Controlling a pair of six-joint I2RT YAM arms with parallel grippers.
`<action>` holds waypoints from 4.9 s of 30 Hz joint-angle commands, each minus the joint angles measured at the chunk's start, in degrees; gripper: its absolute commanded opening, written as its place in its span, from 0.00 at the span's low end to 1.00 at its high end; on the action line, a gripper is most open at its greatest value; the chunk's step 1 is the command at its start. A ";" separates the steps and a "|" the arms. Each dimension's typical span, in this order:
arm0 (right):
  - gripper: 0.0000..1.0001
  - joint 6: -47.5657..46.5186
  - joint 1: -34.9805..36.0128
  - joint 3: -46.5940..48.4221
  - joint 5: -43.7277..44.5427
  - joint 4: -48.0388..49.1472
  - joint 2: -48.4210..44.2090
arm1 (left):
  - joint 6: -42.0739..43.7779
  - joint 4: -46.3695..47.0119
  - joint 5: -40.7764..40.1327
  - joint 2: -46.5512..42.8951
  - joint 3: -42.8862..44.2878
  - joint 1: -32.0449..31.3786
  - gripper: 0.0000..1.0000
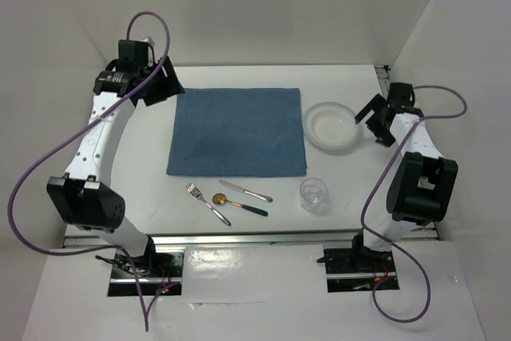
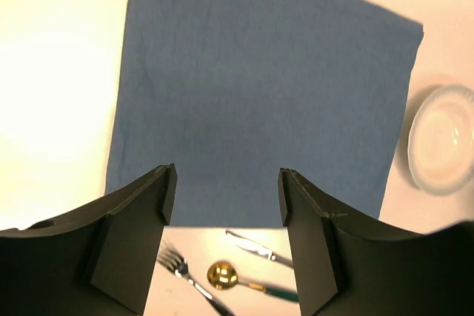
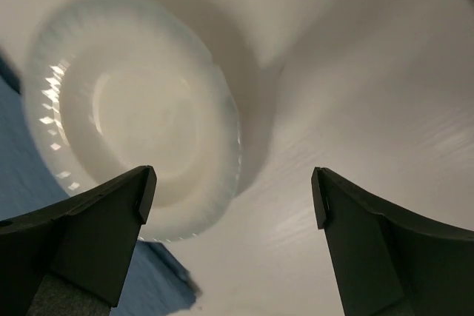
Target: Set the dinner table for one person
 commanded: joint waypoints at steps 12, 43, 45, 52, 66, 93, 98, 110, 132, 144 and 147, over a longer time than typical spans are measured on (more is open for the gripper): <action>0.91 0.85 0.24 -5.70 -14.24 12.39 12.11 | -0.90 1.48 2.50 -7.08 -11.70 -2.69 0.74; 0.00 7.62 32.58 13.54 -10.10 13.01 8.77 | -0.90 -2.39 3.12 -12.87 -9.50 -2.69 0.70; 0.00 9.37 34.07 14.25 -12.91 15.54 12.27 | -0.90 -2.39 3.12 -12.88 -10.02 -2.69 0.70; 0.00 15.96 35.14 13.37 -22.14 23.83 18.88 | -0.90 -2.91 2.59 -14.55 -11.17 -2.69 0.64; 0.16 21.59 33.91 7.83 -29.36 31.12 25.39 | -0.90 -2.39 3.73 -16.22 -14.16 -2.69 0.65; 0.93 14.79 29.42 -14.90 1.50 -20.98 -29.50 | -1.95 1.04 5.31 -13.49 -17.41 -8.22 0.68; 0.90 23.68 31.62 -21.78 -2.02 -24.24 -36.21 | -1.95 1.04 3.39 -12.35 -16.36 -9.99 0.68; 0.71 27.66 35.66 -31.62 0.09 -20.39 -34.82 | -1.95 1.04 2.24 -11.82 -16.88 -11.13 0.68; 0.00 5.52 34.00 24.95 9.23 -10.63 12.16 | -18.37 2.27 -7.95 -17.97 -34.45 -19.99 0.61; 0.00 4.37 31.53 42.72 7.47 -9.23 32.16 | -25.68 5.08 -8.31 -20.97 -45.89 -25.10 0.63; 0.00 4.37 31.53 42.72 8.08 -7.81 33.92 | -25.16 6.92 -6.56 -19.65 -47.99 -25.81 0.63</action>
